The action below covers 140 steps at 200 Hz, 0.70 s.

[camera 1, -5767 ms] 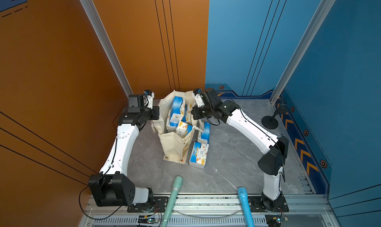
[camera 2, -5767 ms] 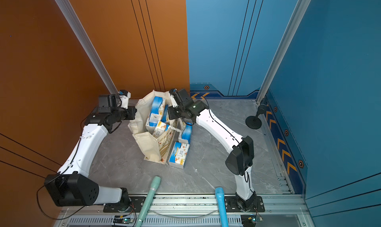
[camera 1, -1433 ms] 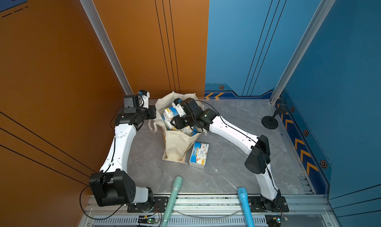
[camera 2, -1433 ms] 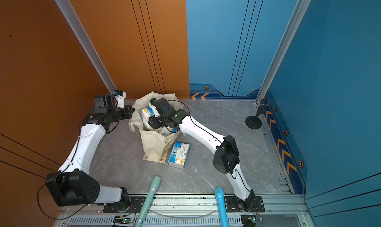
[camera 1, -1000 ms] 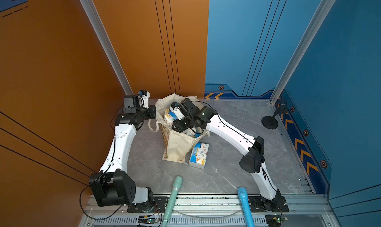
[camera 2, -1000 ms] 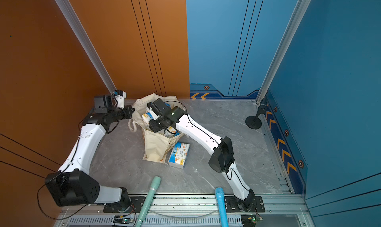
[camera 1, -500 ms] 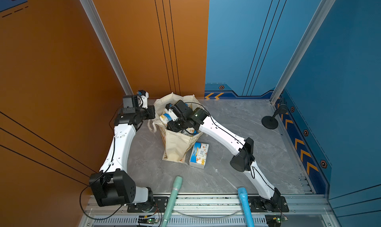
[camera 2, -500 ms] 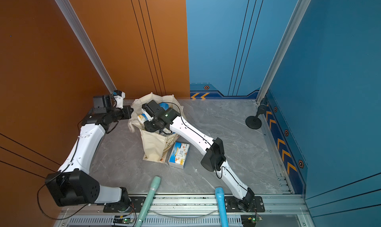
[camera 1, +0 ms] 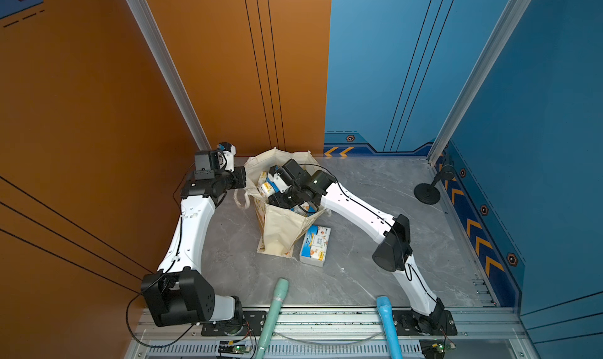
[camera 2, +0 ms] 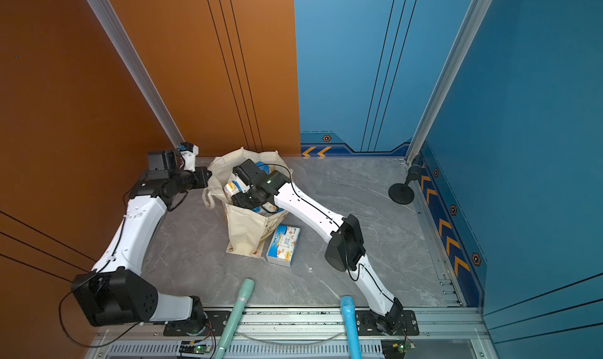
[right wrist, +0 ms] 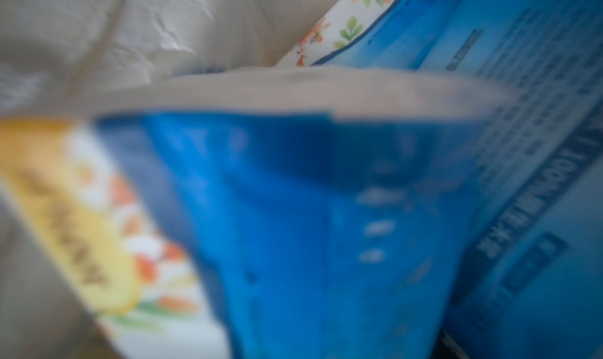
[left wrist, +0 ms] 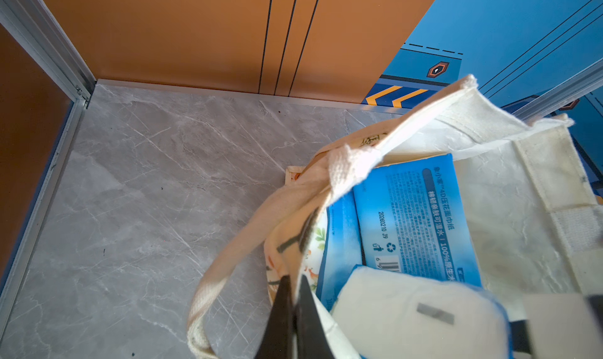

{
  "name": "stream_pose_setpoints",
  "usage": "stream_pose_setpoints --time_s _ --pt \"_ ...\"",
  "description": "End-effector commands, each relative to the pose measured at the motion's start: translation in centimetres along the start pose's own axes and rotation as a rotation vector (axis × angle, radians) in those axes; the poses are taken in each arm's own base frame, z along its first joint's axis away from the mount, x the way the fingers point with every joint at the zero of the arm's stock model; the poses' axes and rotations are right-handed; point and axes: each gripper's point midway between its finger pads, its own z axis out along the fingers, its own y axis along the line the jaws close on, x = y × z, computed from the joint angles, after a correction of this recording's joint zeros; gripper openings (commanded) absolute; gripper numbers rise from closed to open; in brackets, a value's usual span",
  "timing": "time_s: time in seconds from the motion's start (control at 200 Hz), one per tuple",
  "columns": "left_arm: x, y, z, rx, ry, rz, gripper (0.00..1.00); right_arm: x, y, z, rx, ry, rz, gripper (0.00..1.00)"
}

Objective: Put tissues into the canvas bag
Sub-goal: Place the pack of facial tissues in the canvas bag.

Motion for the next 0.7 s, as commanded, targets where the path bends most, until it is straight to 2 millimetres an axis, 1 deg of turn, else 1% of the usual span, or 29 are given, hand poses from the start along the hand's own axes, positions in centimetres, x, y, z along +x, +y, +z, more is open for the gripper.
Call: stream_pose_setpoints --time_s 0.0,0.04,0.05,0.08,0.18,0.24,0.28,0.355,0.375,0.406,0.456,0.506,0.526,0.536,0.551,0.611,0.696 --pt "0.9 -0.1 0.6 0.017 0.029 -0.011 0.0 -5.0 0.9 -7.5 -0.061 -0.245 -0.007 0.74" --pt "0.9 -0.1 0.6 0.016 0.029 -0.012 0.0 -5.2 0.7 -8.6 -0.07 -0.28 0.006 0.76" --pt "0.9 -0.1 0.6 0.017 0.028 -0.012 0.0 -5.5 0.7 -9.2 -0.074 -0.298 0.01 0.76" --pt "0.9 -0.1 0.6 0.016 0.029 -0.013 0.0 -5.6 0.3 -10.2 -0.078 -0.326 0.023 0.77" --pt "0.9 -0.1 0.7 0.017 0.031 -0.015 0.0 -5.8 -1.4 -13.2 -0.073 -0.404 0.069 0.76" --pt "0.9 -0.1 0.7 0.018 0.03 -0.015 0.0 -5.4 -3.0 -14.2 -0.042 -0.413 0.094 0.75" --pt "0.9 -0.1 0.7 0.019 0.03 -0.016 0.0 -5.0 -4.1 -14.5 -0.016 -0.406 0.108 0.74" --pt "0.8 0.0 0.6 0.018 0.029 -0.015 0.0 -4.0 -6.0 -15.0 0.035 -0.386 0.133 0.68" --pt "0.8 0.0 0.6 0.018 0.028 -0.015 0.0 -2.9 -6.8 -14.2 0.054 -0.353 0.145 0.66" --pt "0.9 0.0 0.6 0.015 0.029 -0.015 0.0 -2.0 -7.7 -14.0 0.075 -0.331 0.158 0.63" --pt "0.9 0.0 0.6 0.014 0.028 -0.014 0.0 -0.6 -8.9 -13.8 0.113 -0.301 0.18 0.63" --pt "0.8 0.0 0.5 0.013 0.026 -0.013 0.0 1.0 -9.5 -13.7 0.137 -0.279 0.195 0.63" --pt "0.8 0.0 0.5 0.013 0.025 -0.014 0.0 1.5 -9.6 -14.0 0.144 -0.279 0.198 0.63" --pt "0.8 0.0 0.5 0.013 0.026 -0.014 0.0 1.8 -10.7 -14.2 0.164 -0.28 0.217 0.63" --pt "0.8 0.0 0.5 0.014 0.026 -0.015 0.0 2.2 -11.3 -14.5 0.177 -0.28 0.228 0.63" --pt "0.9 0.1 0.6 0.014 0.028 -0.018 0.0 3.8 -12.1 -15.2 0.213 -0.281 0.249 0.63" --pt "0.9 0.1 0.8 0.02 0.033 -0.024 0.0 5.6 -13.0 -17.1 0.265 -0.322 0.263 0.63"
